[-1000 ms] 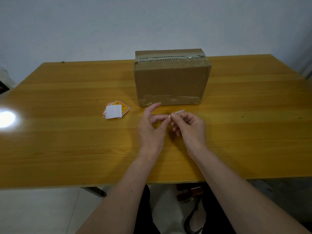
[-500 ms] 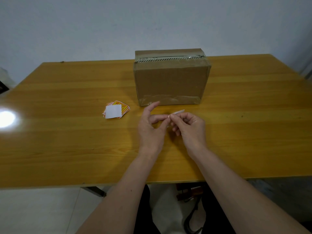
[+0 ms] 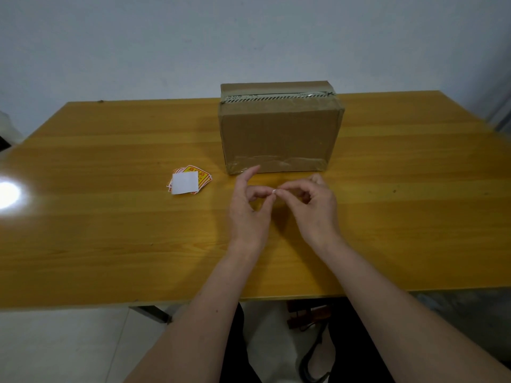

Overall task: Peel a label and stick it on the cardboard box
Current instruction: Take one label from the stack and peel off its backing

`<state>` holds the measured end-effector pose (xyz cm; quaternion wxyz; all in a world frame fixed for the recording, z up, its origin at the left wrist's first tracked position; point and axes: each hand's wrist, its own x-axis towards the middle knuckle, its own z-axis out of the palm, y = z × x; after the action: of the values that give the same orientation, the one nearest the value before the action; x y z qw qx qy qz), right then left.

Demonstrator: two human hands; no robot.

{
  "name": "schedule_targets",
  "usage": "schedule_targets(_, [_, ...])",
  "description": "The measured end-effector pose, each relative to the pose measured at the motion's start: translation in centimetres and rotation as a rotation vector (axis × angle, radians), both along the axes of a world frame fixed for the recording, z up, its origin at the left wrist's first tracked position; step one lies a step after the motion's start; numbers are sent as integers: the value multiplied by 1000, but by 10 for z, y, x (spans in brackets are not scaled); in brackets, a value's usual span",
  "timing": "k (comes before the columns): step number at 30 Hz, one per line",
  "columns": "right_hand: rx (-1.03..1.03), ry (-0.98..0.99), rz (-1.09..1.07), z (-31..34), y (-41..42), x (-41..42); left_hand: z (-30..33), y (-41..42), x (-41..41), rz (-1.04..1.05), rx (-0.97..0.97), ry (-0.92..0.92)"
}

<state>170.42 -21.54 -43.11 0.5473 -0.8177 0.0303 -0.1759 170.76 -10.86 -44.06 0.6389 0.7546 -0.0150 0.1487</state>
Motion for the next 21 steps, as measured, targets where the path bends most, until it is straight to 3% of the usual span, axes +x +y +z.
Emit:
schedule_targets(4, [390,119,-54,4,1,0,-4,2,5,-21,-52,94])
schedule_targets(6, [491,180,-97,4,2,0,-4,3,7,-10,-63,126])
schedule_targets(10, [496,200,-79,5,2,1,-4,4,7,66,-77,141])
schedule_targets(14, [534,168,-66,6,2,-1,-4,2,4,108,72,122])
schedule_targets(21, [531,142,-76,0,3,-1,-2,2,6,110,-110,172])
